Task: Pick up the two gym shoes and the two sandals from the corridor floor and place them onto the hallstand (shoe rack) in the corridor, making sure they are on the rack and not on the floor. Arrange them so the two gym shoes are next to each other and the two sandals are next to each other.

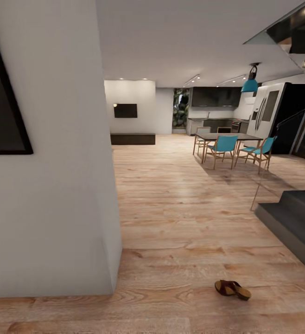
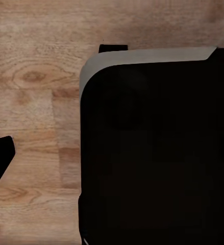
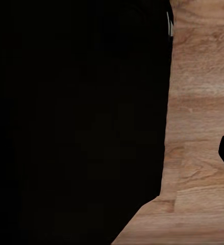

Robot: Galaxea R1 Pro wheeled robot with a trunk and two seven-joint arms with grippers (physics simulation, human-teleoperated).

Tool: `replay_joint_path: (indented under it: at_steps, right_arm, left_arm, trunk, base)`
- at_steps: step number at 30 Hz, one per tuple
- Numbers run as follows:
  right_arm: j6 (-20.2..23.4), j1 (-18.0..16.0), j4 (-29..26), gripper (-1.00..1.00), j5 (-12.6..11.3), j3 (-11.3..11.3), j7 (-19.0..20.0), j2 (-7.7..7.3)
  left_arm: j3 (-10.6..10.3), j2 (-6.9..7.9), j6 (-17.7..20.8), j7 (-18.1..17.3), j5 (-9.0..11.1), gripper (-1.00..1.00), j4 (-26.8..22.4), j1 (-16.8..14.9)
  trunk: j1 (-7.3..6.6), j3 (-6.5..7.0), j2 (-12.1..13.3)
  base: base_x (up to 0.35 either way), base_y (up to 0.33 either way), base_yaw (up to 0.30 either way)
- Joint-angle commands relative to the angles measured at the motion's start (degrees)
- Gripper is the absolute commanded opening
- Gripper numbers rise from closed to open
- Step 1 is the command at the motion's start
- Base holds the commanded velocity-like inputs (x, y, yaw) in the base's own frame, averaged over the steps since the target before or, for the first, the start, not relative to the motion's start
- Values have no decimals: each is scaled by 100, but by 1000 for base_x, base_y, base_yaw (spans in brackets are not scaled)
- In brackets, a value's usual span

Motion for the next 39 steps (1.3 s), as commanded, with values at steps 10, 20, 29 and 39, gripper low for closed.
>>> replay_joint_path:
  at_steps: [10,20,29,39]
  right_arm:
    - [0,2,0,100,0,0,0,-2]
    - [0,2,0,100,0,0,1,-2]
    - [0,1,0,100,0,0,1,-2]
    - [0,1,0,100,0,0,1,-2]
  left_arm:
    - [0,1,0,6,1,100,0,0]
    - [1,3,0,4,6,100,0,0]
    - [-8,0,0,2,-1,100,0,0]
    - [-9,2,0,6,-1,100,0,0]
  trunk:
    - [0,0,0]
    - [0,0,0]
    - [0,0,0]
    - [0,0,0]
  base:
    - [-112,87,-4]
    - [-6,5,0]
    - [-128,77,0]
    - [-266,181,0]
